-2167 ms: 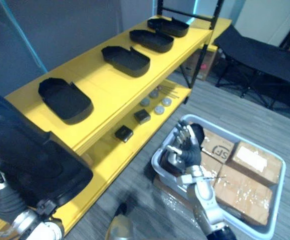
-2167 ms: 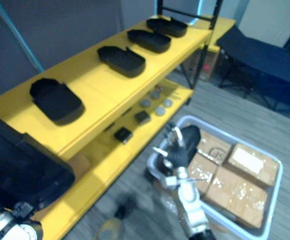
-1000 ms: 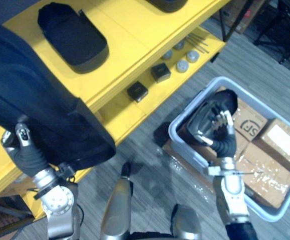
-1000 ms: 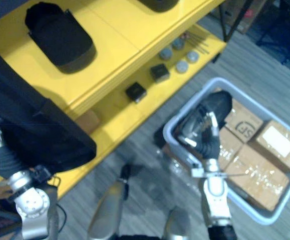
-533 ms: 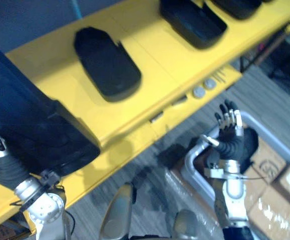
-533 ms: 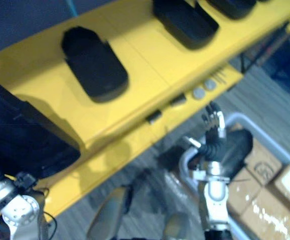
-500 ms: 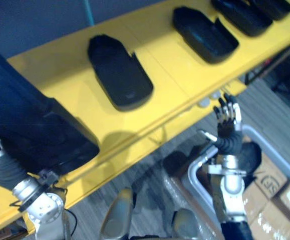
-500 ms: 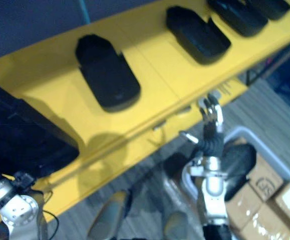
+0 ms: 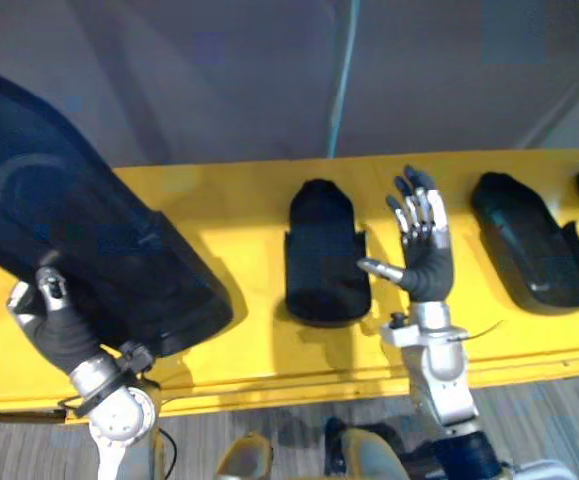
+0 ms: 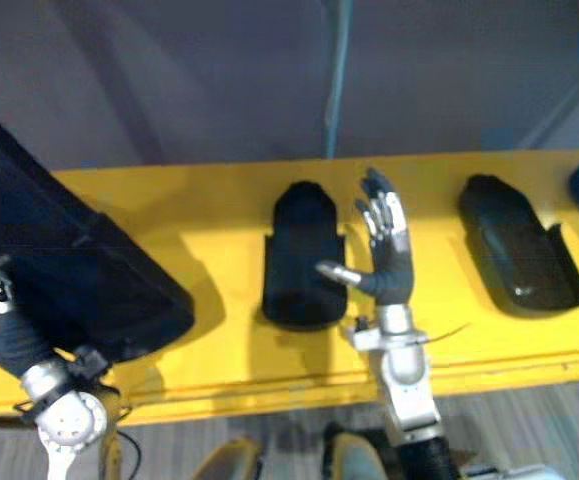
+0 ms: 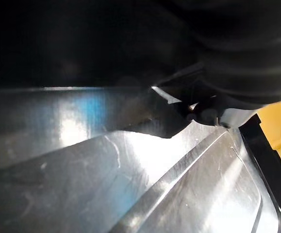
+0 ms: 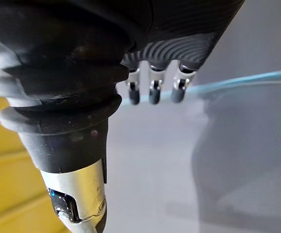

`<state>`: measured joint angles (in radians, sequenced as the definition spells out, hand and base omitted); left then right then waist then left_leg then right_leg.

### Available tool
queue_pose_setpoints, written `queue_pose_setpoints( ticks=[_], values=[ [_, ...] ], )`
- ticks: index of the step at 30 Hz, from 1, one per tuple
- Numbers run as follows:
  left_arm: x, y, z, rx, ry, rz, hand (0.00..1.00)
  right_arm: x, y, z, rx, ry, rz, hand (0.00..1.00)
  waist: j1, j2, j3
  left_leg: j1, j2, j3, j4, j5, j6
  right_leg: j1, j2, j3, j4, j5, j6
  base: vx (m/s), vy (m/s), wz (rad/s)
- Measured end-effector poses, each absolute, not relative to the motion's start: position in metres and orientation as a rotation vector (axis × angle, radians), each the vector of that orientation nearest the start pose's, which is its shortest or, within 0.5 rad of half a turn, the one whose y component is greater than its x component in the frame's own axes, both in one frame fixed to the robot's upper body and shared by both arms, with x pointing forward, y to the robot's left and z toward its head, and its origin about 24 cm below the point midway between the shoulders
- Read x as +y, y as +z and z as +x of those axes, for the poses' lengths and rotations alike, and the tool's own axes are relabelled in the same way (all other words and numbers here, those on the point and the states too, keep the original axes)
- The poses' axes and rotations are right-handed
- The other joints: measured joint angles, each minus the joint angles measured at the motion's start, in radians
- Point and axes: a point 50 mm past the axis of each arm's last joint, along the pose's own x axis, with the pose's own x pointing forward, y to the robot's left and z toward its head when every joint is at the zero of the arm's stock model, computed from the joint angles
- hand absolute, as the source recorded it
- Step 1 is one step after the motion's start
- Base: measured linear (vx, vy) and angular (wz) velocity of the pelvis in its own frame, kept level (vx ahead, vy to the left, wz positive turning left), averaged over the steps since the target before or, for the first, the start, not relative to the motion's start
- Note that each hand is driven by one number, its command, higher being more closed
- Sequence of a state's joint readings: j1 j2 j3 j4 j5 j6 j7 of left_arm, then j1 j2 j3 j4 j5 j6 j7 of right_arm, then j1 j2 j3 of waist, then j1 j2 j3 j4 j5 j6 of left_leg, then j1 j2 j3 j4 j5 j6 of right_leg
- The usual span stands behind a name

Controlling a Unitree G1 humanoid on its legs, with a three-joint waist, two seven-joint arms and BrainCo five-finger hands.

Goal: Walk over and take plastic housings, then place them on the shelf

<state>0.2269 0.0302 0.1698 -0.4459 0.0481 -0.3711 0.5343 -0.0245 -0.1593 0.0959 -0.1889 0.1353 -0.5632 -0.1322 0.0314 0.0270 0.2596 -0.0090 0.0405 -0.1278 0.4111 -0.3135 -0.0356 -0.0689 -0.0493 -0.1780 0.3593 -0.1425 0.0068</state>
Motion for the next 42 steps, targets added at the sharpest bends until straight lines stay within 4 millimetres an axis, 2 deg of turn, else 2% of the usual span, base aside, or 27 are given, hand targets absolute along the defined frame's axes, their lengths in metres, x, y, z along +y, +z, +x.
queue_pose_setpoints(
  ticks=[2, 4, 9, 13, 17, 19, 21, 25, 28, 31, 35, 42],
  values=[
    [0.22, 0.131, 0.176, -0.642, 0.689, 0.025, 1.0, -0.17, 0.143, 0.221, -0.786, -0.081, 0.04, 0.0, 0.003, -0.004, -0.002, 0.025, -0.007, 0.027, -0.045, 0.021, 0.0, 0.015, -0.017, -0.012, -0.002, -0.002, -0.001, -0.01, -0.004, 0.5],
    [0.221, 0.131, 0.175, -0.644, 0.684, 0.026, 1.0, -0.181, 0.155, 0.207, -0.845, -0.151, 0.006, 0.0, 0.007, -0.023, -0.016, 0.037, -0.031, 0.027, -0.1, 0.057, 0.005, 0.021, -0.039, -0.007, -0.023, -0.005, 0.004, -0.06, 0.034, 0.13],
    [0.221, 0.136, 0.171, -0.66, 0.676, 0.04, 1.0, -0.194, 0.162, 0.191, -0.886, -0.23, -0.009, 0.0, -0.007, -0.042, -0.055, 0.046, -0.026, 0.055, -0.137, 0.073, 0.009, 0.034, -0.035, 0.004, -0.074, 0.016, 0.012, -0.04, 0.011, -0.03],
    [0.226, 0.143, 0.168, -0.663, 0.686, 0.131, 1.0, -0.213, 0.169, 0.179, -0.918, -0.337, -0.089, 0.0, -0.027, -0.028, -0.067, 0.048, -0.026, 0.089, -0.145, 0.076, 0.01, 0.032, -0.033, 0.032, -0.098, 0.04, 0.025, 0.0, 0.044, -0.21],
    [0.251, 0.136, 0.175, -0.467, 0.589, 0.311, 1.0, -0.238, 0.174, 0.167, -0.926, -0.478, -0.244, 0.0, -0.052, -0.014, -0.08, 0.07, -0.027, 0.141, -0.169, 0.079, 0.012, 0.03, -0.032, 0.07, -0.113, 0.055, 0.037, 0.03, 0.06, -0.25],
    [0.262, 0.124, 0.181, -0.332, 0.517, 0.345, 1.0, -0.252, 0.179, 0.161, -0.929, -0.521, -0.319, 0.0, -0.057, -0.008, -0.088, 0.08, -0.025, 0.16, -0.185, 0.08, 0.013, 0.031, -0.03, 0.082, -0.127, 0.063, 0.037, 0.02, 0.034, -0.26],
    [0.274, 0.104, 0.185, -0.161, 0.477, 0.336, 1.0, -0.262, 0.187, 0.155, -0.952, -0.551, -0.384, 0.0, -0.066, 0.0, -0.097, 0.081, -0.025, 0.176, -0.195, 0.081, 0.014, 0.03, -0.025, 0.097, -0.148, 0.075, 0.041, 0.04, 0.038, -0.19],
    [0.298, 0.068, 0.189, 0.122, 0.465, 0.349, 1.0, -0.271, 0.194, 0.147, -0.96, -0.56, -0.404, 0.0, -0.087, -0.001, -0.097, 0.093, -0.021, 0.198, -0.207, 0.082, 0.013, 0.033, -0.02, 0.109, -0.161, 0.082, 0.043, 0.04, 0.022, -0.14],
    [0.33, 0.04, 0.189, 0.337, 0.499, 0.377, 1.0, -0.274, 0.195, 0.149, -0.934, -0.522, -0.41, 0.0, -0.097, 0.008, -0.102, 0.114, -0.018, 0.224, -0.232, 0.085, 0.012, 0.033, -0.014, 0.132, -0.166, 0.083, 0.044, 0.03, 0.011, -0.24],
    [0.352, 0.037, 0.191, 0.406, 0.555, 0.353, 1.0, -0.276, 0.195, 0.149, -0.913, -0.51, -0.43, 0.0, -0.102, 0.017, -0.105, 0.124, -0.016, 0.24, -0.242, 0.087, 0.013, 0.032, -0.007, 0.15, -0.177, 0.088, 0.046, 0.03, 0.01, -0.15],
    [0.371, 0.037, 0.2, 0.466, 0.568, 0.358, 1.0, -0.278, 0.198, 0.152, -0.899, -0.48, -0.441, 0.0, -0.106, 0.027, -0.109, 0.148, -0.018, 0.249, -0.272, 0.101, 0.008, 0.034, -0.006, 0.156, -0.182, 0.089, 0.046, 0.03, 0.002, -0.08],
    [0.379, 0.04, 0.213, 0.501, 0.521, 0.354, 1.0, -0.278, 0.204, 0.157, -0.909, -0.433, -0.427, 0.0, -0.129, 0.045, -0.099, 0.158, -0.016, 0.249, -0.281, 0.106, 0.006, 0.036, -0.003, 0.158, -0.182, 0.089, 0.045, 0.0, -0.003, -0.02]
  ],
)
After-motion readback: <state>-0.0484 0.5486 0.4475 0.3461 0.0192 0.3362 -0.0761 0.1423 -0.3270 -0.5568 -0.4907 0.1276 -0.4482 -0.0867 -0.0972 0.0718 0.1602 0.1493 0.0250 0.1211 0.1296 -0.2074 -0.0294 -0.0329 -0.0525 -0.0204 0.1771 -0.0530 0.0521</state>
